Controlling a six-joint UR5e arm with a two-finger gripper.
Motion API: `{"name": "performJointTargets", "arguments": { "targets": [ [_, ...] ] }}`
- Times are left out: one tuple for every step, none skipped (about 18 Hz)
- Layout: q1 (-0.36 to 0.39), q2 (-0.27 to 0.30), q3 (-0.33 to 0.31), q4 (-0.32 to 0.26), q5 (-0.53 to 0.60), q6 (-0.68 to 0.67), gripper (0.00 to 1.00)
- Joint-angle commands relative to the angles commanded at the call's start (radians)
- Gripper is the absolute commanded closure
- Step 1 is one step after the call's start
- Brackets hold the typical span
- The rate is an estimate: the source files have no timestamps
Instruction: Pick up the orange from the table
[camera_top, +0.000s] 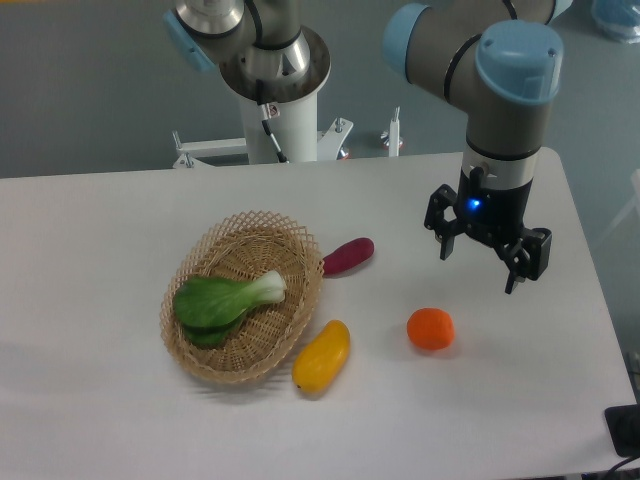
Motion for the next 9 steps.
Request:
{"name": "performJointTargets", "arguments": {
  "targets": [
    [0.000,0.000,-0.002,0.000,0.003,0.002,0.00],
    [0.000,0.000,-0.002,0.000,0.000,0.002,0.00],
    [0.000,0.002,-0.003,0.000,0.000,0.002,0.00],
    [-0.002,0.002,-0.006,0.002,0.002,0.000,0.00],
    [-0.002,0.002,-0.009,0.003,0.003,0.000,0.00],
    [-0.005,0.000,-0.011,0.005,0.002,-0.005,0.00],
    [-0.006,0.000,-0.012,0.008,0.002,-0.015,0.00],
    [-0.008,0.000,-0.012,0.008,0.000,-0.017,0.00],
    [-0.006,0.000,-0.014,0.009,0.002,-0.023,0.00]
  ]
}}
